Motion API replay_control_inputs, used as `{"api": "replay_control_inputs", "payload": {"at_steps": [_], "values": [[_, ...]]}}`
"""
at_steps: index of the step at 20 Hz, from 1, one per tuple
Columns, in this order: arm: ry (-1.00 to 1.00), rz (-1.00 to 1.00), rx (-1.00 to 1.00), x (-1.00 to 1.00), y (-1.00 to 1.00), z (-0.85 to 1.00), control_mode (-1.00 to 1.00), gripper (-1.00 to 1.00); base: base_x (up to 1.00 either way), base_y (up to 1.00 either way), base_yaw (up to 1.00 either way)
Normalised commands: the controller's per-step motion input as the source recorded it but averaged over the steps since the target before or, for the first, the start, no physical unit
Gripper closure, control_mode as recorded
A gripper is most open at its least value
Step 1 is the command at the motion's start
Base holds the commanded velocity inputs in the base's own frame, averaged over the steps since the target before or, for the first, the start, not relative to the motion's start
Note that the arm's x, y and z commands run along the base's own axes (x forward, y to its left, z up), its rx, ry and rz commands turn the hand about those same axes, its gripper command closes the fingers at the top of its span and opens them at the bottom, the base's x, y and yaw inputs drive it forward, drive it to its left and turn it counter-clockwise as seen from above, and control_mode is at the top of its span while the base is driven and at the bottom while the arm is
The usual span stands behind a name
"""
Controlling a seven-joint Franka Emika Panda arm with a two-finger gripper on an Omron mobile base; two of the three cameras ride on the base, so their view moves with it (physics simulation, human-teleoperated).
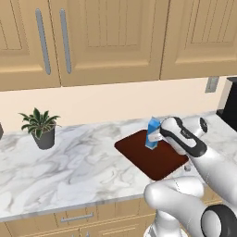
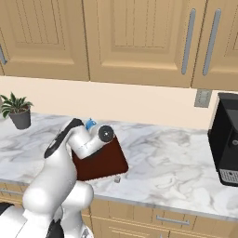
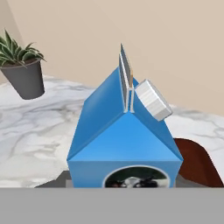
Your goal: Take out the milk from the fridge and place it on the tray on the counter. Then take the sugar cube near the tray and place it in the tray.
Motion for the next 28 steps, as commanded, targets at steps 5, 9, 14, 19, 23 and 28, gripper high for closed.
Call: {"api": "replay_control_inputs", "payload": {"at_steps": [5,9,14,19,23,28], "values": [[0.00,0.00,0.00,0.21,0.00,-0.24,-1.00,1.00,0.00,0.00,0.00],[0.00,0.00,0.00,0.17,0.00,-0.24,-1.00,1.00,0.00,0.00,0.00],[0.00,0.00,0.00,0.16,0.00,-0.28,-1.00,1.00,0.00,0.00,0.00],[0.00,0.00,0.00,0.12,0.00,-0.30,-1.00,1.00,0.00,0.00,0.00],[0.00,0.00,0.00,0.11,0.00,-0.30,-1.00,1.00,0.00,0.00,0.00],[-0.01,0.00,0.00,0.02,0.00,-0.25,-1.00,1.00,0.00,0.00,0.00]]}}
